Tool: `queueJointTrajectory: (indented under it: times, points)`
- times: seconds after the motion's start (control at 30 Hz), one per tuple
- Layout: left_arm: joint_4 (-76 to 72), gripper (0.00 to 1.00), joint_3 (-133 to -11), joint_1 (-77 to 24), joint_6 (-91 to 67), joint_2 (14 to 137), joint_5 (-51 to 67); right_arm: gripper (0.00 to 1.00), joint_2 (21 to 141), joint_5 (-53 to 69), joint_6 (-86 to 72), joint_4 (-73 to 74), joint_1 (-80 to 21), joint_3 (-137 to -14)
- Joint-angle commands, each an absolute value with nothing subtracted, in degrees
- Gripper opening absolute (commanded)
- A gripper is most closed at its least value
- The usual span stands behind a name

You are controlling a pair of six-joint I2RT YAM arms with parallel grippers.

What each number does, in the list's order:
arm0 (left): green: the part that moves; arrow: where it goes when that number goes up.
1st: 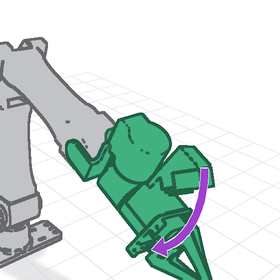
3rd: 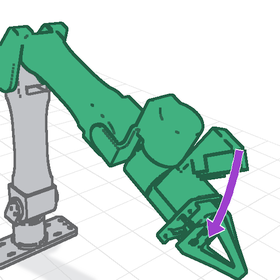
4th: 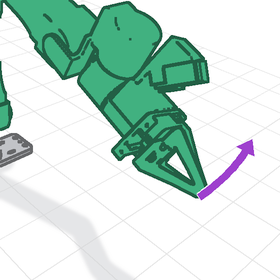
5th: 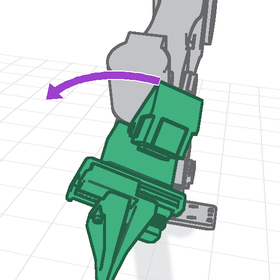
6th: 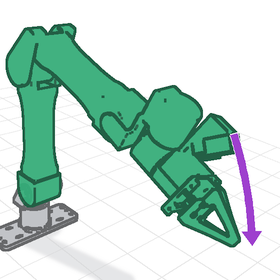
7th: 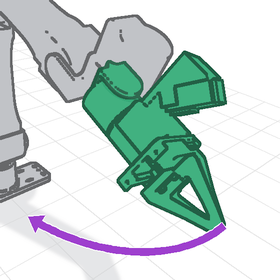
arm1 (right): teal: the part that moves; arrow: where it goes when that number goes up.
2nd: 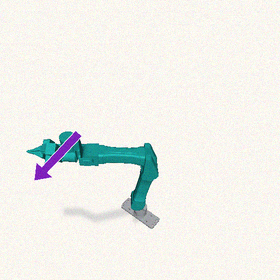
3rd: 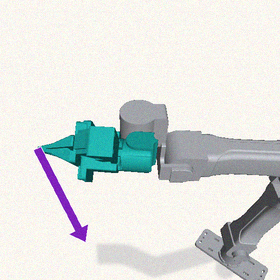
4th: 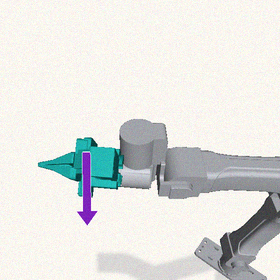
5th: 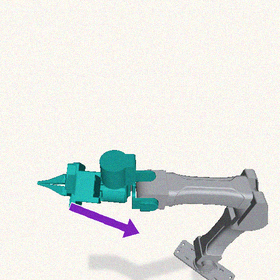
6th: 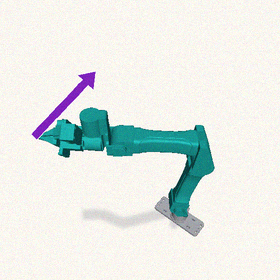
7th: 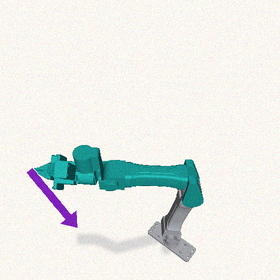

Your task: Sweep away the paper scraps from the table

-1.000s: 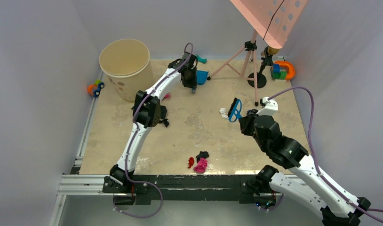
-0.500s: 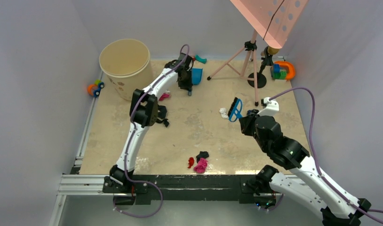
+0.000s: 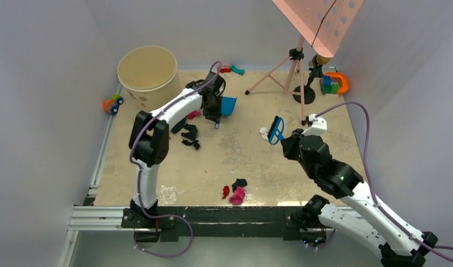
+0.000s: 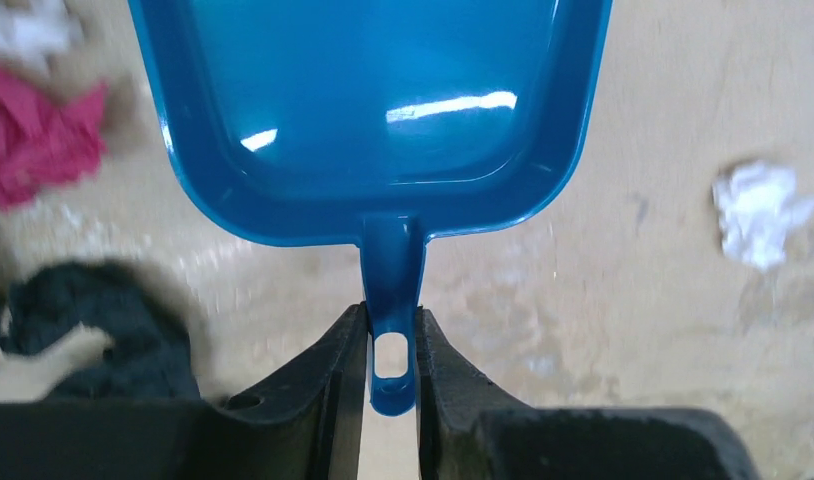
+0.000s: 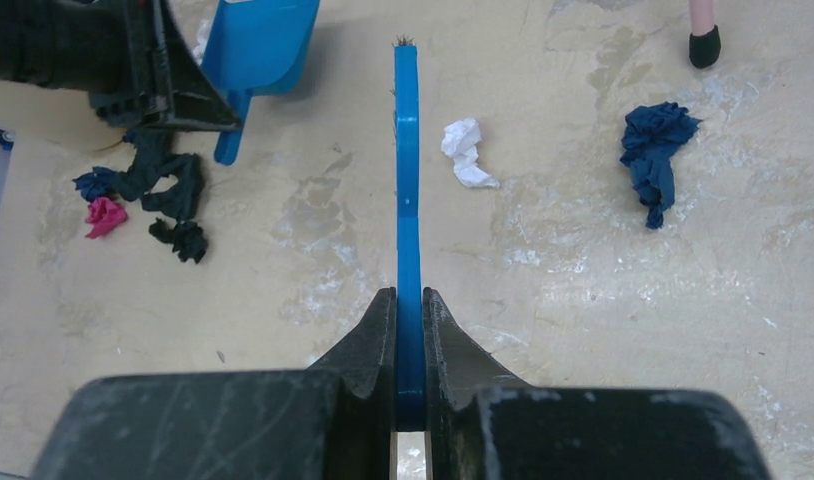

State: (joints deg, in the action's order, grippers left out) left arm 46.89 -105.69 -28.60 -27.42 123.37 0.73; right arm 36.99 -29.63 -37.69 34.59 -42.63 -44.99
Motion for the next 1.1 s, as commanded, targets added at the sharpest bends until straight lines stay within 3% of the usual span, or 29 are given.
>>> queueJointTrajectory:
  times: [0.0,0.3,0.4,0.6,0.63,1.07]
  points:
    - [42.8,0.0,-93.9,-31.5,-27.7,112.6,1.8,0.0,38.5,-29.1,-38.1,32.2,-42.4,-46.3]
    - [38.4,0.0,-77.1,-37.1,-28.9,102.9,0.2,0.0,39.6,-27.3,-38.3,30.9,-42.5,-45.7]
    - [35.6,0.07,-73.8,-37.6,-29.6,101.9,0.2,0.0,39.6,-26.9,-38.5,30.8,-42.5,-45.2]
    - [26.3,0.91,-66.0,-37.9,-30.2,95.5,0.5,0.0,39.4,-26.2,-37.7,31.1,-42.4,-45.2]
    - [24.3,0.98,-64.0,-37.9,-30.2,93.6,0.3,0.0,39.4,-26.3,-37.6,31.2,-42.4,-45.2]
    - [2.2,0.98,-38.3,-39.7,-29.4,66.9,-16.3,0.0,40.2,-25.6,-36.8,28.6,-42.4,-46.0]
